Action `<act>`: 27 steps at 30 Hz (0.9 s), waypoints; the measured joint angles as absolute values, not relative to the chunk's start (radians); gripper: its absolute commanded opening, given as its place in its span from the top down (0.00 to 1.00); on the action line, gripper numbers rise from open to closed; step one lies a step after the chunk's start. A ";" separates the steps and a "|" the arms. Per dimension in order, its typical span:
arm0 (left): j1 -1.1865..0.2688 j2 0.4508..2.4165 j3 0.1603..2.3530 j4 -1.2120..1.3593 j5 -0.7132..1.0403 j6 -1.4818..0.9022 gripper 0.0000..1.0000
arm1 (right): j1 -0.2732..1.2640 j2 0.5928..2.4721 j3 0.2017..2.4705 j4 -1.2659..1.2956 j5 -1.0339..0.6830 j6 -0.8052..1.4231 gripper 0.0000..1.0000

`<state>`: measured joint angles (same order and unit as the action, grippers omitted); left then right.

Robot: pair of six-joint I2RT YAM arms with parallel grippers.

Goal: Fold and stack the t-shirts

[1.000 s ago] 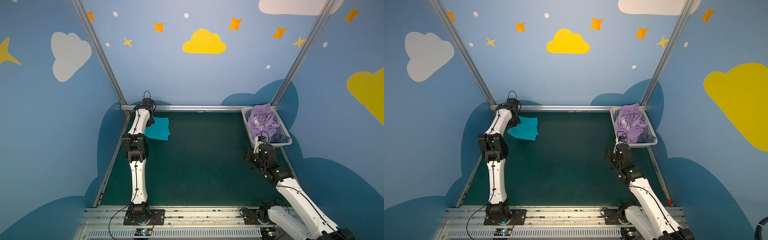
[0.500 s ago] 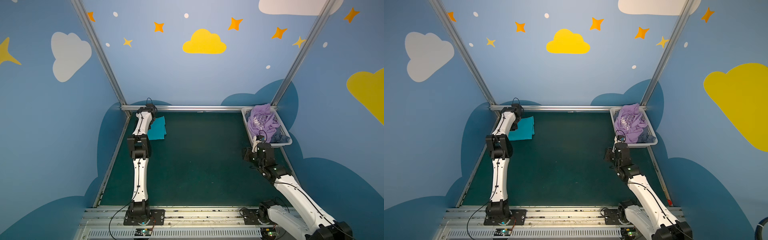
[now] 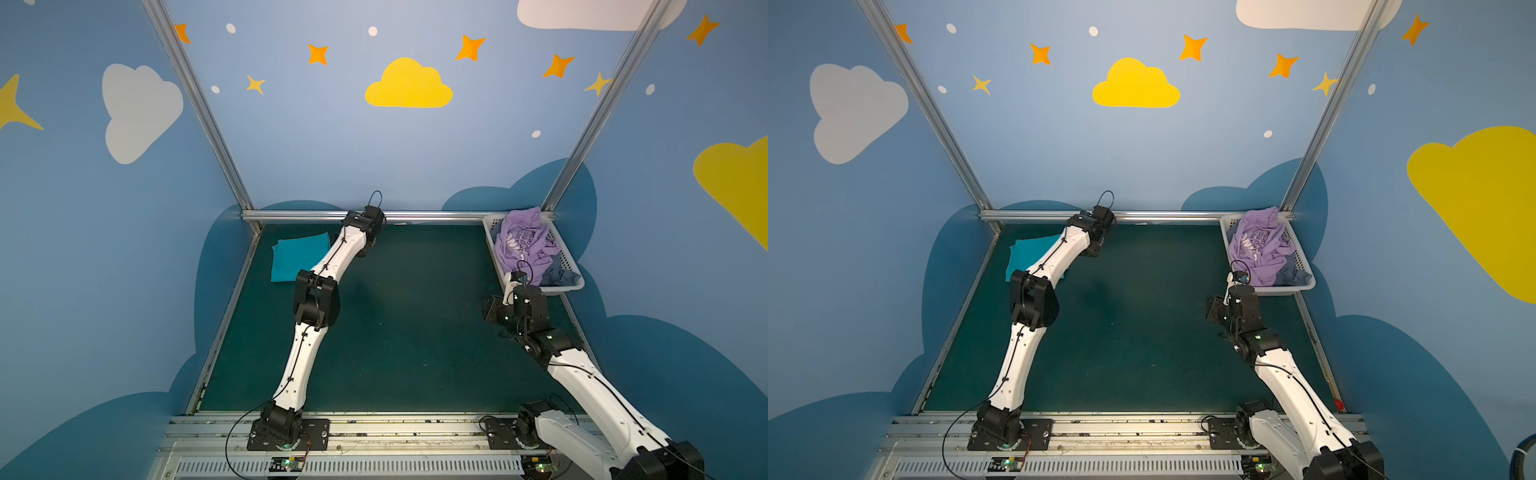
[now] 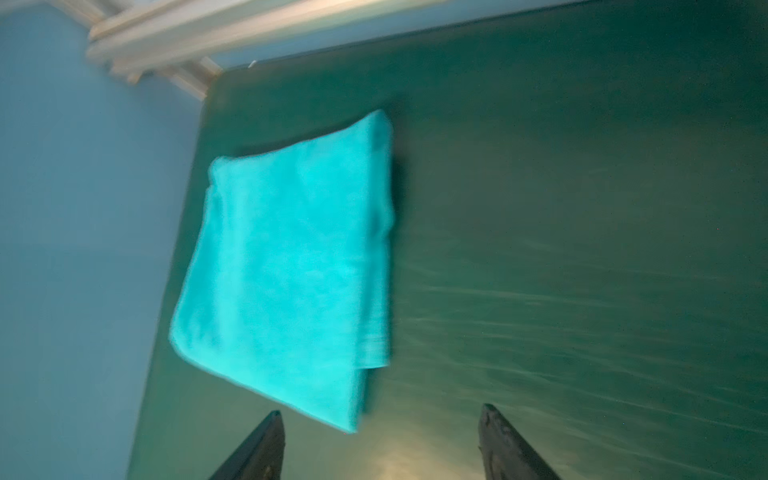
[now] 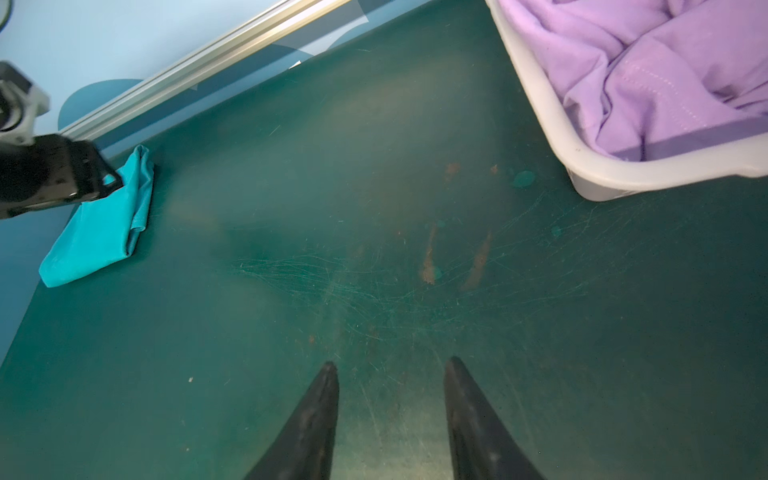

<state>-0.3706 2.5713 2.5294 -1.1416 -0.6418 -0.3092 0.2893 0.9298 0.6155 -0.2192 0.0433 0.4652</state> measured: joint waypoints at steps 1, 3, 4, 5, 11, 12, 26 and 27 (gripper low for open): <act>-0.374 2.601 2.559 -1.150 -0.645 -0.313 0.22 | 0.289 0.928 0.616 -0.221 0.043 0.466 0.55; -0.363 2.646 2.579 -1.164 -0.650 -0.319 0.21 | 0.289 0.925 0.616 -0.224 0.043 0.466 0.55; -0.352 2.663 2.576 -1.170 -0.653 -0.323 0.20 | 0.290 0.924 0.616 -0.224 0.043 0.466 0.55; -0.337 2.676 2.568 -1.171 -0.654 -0.327 0.21 | 0.290 0.924 0.616 -0.225 0.043 0.466 0.55; -0.244 2.701 2.552 -1.181 -0.624 -0.358 0.32 | 0.289 0.941 0.616 -0.225 0.038 0.474 0.55; -0.229 2.701 2.555 -1.182 -0.611 -0.364 0.33 | 0.289 0.947 0.616 -0.225 0.036 0.476 0.55; -0.111 2.701 2.547 -1.185 -0.535 -0.367 0.84 | 0.290 1.025 0.625 -0.225 -0.005 0.527 0.55; -0.111 2.701 2.545 -1.184 -0.536 -0.365 0.79 | 0.290 1.032 0.628 -0.226 -0.009 0.532 0.55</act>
